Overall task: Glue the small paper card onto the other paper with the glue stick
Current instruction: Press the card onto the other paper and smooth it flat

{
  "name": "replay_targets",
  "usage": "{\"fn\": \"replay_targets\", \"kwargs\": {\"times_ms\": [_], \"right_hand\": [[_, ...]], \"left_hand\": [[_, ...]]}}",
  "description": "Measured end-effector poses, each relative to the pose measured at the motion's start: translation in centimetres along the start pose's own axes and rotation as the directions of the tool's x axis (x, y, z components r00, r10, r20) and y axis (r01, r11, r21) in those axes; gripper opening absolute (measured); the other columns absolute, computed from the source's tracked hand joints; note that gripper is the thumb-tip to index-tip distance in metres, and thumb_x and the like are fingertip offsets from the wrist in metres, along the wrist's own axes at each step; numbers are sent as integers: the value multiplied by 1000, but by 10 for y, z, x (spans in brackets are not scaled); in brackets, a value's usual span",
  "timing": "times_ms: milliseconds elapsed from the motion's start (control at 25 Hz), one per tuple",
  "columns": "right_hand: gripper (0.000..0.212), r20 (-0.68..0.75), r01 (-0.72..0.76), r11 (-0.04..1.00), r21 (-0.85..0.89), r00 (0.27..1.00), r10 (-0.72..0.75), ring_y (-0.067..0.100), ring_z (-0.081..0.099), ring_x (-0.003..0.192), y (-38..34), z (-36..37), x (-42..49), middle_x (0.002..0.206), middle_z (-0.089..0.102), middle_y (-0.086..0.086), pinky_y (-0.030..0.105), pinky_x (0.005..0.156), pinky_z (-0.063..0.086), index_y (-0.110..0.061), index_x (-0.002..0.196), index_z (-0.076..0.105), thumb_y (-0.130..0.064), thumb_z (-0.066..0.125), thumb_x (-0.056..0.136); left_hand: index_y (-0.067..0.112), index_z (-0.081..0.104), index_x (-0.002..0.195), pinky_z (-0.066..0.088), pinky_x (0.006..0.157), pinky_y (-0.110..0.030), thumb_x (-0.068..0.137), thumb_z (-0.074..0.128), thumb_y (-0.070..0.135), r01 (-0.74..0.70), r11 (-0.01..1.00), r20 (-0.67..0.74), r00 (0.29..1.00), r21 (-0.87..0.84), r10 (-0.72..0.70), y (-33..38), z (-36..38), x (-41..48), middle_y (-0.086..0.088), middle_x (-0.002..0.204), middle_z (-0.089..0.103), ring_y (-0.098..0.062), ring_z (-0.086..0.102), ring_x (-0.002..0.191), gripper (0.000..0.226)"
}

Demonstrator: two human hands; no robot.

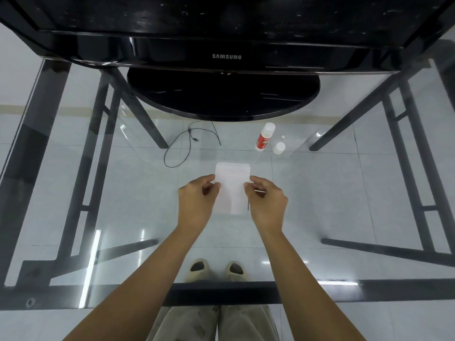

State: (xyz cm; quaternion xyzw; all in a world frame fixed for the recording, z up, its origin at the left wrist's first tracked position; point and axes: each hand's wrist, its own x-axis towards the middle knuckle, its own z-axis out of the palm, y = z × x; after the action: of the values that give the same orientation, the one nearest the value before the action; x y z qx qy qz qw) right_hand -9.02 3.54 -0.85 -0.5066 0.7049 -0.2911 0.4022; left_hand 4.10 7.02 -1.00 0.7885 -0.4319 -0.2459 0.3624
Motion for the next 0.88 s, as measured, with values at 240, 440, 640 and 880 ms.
{"fn": "replay_targets", "kwargs": {"times_ms": [240, 440, 640, 880], "right_hand": [[21, 7, 46, 998, -43, 999, -46, 1, 57, 72, 3, -1, 4, 101, 72, 3, -9, 64, 33, -13, 105, 70, -16, 66, 84], [24, 38, 48, 995, -87, 998, -44, 8, 60, 77, 1, 0, 12, 104, 71, 4, -6, 69, 33, -13, 109, 68, -20, 65, 86], [24, 48, 55, 993, -105, 998, -50, 4, 58, 73, 1, 0, 14, 101, 72, 3, -8, 65, 34, -13, 108, 68, -19, 65, 86], [23, 39, 53, 993, -101, 998, -49, 1, 55, 66, 2, 2, 14, 98, 73, 3, -8, 64, 33, -14, 107, 69, -19, 65, 85]], "left_hand": [[4, 69, 103, 34, 67, 7, 79, 70, 8, -51, 998, -4, 999, 26, 51, 1, 2, 1, -11, 76, 73, -11, 58, 63, 25], [5, 68, 106, 39, 71, -3, 80, 69, 9, -27, 999, 3, 1000, 40, 27, 4, 4, 5, -12, 80, 73, -15, 62, 67, 26], [5, 68, 106, 42, 73, -14, 80, 69, 9, -25, 998, 2, 1000, 54, 25, 5, 5, 5, -11, 79, 73, -18, 65, 68, 26], [4, 68, 105, 43, 72, -16, 80, 69, 8, -37, 998, -2, 999, 59, 37, 7, 6, 5, -12, 78, 73, -20, 66, 67, 25]]}}
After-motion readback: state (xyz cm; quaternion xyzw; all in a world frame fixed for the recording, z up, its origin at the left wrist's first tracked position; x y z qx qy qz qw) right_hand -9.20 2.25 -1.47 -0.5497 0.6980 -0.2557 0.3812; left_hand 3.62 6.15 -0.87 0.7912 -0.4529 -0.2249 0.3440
